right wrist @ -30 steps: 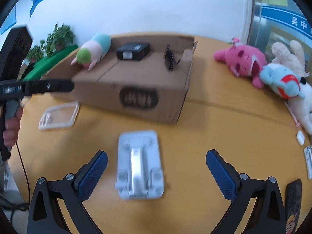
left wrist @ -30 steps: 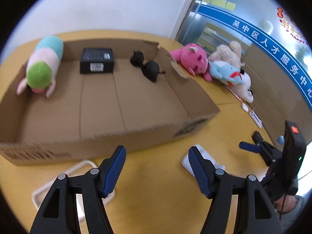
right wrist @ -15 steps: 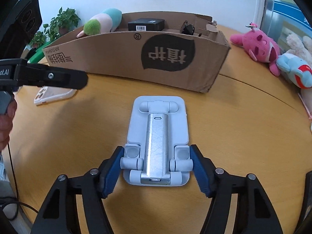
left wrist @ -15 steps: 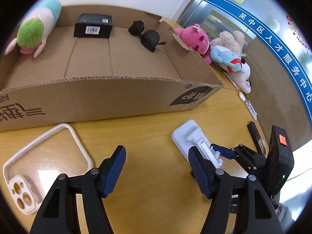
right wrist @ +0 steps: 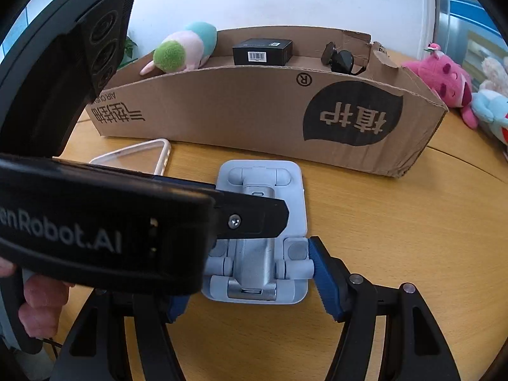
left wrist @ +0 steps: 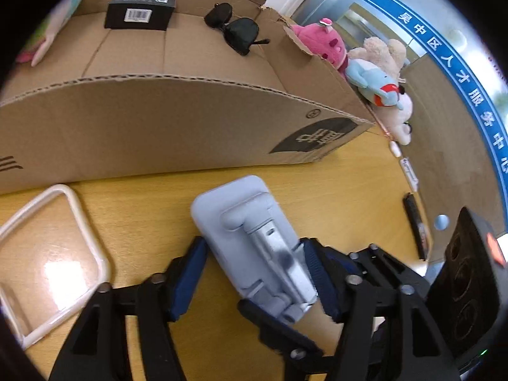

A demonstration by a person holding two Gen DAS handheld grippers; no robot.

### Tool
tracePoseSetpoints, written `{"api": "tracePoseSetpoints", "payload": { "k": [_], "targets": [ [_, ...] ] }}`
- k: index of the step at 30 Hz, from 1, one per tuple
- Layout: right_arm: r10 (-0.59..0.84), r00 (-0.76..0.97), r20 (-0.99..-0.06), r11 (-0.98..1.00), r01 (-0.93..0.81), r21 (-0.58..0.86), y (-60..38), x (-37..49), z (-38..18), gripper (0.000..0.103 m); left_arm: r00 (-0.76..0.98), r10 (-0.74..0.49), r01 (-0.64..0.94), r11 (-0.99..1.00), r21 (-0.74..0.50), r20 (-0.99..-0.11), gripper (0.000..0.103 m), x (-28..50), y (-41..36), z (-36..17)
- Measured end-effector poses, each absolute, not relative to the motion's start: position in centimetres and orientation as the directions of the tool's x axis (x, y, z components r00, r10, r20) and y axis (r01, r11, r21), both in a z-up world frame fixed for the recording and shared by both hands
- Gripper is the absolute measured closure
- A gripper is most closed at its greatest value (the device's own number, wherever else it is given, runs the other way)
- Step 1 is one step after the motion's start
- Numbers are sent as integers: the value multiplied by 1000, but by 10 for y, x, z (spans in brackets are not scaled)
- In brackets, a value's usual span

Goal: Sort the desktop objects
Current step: 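Move both tools down to the white phone stand on the table, then close the left tool on the phone stand while the right tool grips its other side, then carry the phone stand up and into the cardboard box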

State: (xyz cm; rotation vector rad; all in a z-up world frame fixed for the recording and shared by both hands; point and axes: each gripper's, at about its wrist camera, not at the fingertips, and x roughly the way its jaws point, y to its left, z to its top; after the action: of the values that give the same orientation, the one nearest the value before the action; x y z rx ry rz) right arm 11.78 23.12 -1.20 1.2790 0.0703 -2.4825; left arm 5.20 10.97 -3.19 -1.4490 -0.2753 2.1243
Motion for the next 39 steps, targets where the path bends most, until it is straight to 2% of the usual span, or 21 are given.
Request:
{"api": "tracePoseSetpoints", "payload": {
  "k": [7, 13, 22, 30, 35, 39],
  "targets": [
    [-291, -535, -793, -934, 339, 114, 225, 120, -8, 39, -300, 531, -316, -839, -442, -793, 52, 59, 101, -23],
    [-297, -596, -746, -932, 349, 92, 219, 130, 22, 39, -383, 540, -352, -836, -422, -750, 52, 70, 94, 14],
    [-296, -737, -608, -932, 362, 16, 209, 134, 101, 39, -536, 561, -445, -823, -353, -631, 52, 71, 85, 97],
    [-306, -806, -507, -926, 377, -40, 191, 98, 159, 39, -613, 560, -480, -824, -300, -558, 52, 33, 68, 155],
    [-338, -811, -477, -913, 405, -42, 169, 60, 183, 39, -646, 530, -471, -843, -259, -550, 52, 6, 48, 178],
    [-392, -790, -472, -896, 444, 2, 147, 26, 189, 39, -646, 492, -449, -863, -231, -583, 52, -25, 25, 184]
  ]
}}
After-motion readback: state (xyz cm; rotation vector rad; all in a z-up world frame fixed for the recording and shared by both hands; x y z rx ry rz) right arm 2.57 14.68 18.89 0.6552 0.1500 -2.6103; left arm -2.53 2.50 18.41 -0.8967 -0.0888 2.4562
